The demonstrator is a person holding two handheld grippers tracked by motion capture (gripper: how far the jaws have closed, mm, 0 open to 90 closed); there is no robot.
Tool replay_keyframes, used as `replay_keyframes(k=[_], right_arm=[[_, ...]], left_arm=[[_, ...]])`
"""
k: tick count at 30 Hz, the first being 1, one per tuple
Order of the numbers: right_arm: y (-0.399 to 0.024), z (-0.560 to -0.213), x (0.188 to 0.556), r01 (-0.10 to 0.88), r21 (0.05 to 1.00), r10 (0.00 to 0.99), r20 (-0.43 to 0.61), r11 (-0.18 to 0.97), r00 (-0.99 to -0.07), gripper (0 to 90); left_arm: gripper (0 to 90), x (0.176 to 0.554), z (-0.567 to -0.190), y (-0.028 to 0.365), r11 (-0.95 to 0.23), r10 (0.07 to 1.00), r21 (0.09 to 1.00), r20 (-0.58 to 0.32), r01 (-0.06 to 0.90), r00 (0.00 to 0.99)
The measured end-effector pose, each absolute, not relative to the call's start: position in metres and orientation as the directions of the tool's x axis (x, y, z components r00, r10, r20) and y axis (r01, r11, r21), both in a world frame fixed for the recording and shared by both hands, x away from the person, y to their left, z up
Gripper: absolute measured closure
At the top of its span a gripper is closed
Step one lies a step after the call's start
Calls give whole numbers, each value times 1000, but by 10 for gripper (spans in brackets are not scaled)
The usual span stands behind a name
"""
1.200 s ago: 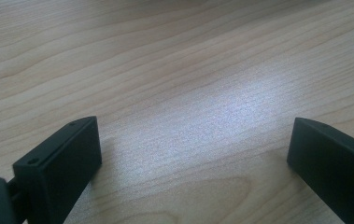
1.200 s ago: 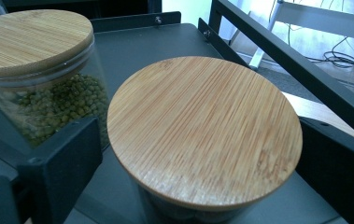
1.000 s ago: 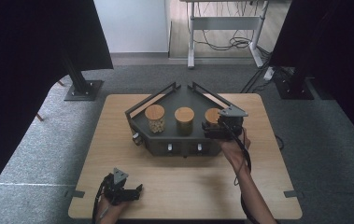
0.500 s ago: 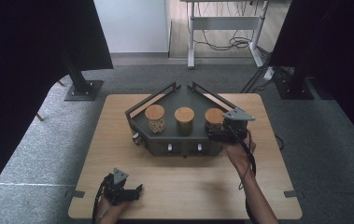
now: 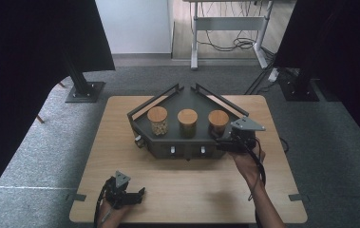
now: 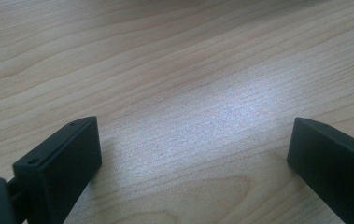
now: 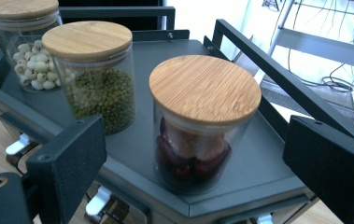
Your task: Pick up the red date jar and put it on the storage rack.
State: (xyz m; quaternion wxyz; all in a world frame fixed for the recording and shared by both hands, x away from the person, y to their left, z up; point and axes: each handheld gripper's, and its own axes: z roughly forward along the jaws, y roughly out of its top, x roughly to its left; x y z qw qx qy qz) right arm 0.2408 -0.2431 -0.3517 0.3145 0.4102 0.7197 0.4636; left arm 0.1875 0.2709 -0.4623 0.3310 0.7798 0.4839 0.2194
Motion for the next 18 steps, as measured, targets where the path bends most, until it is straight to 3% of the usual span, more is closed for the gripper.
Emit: replay_keyframes(k=[18], right_arm=[[-254, -361, 214, 282, 930, 876, -76, 234, -476, 68]], left_arm=[[26, 188, -462, 271, -313, 900, 728, 21, 610, 436]])
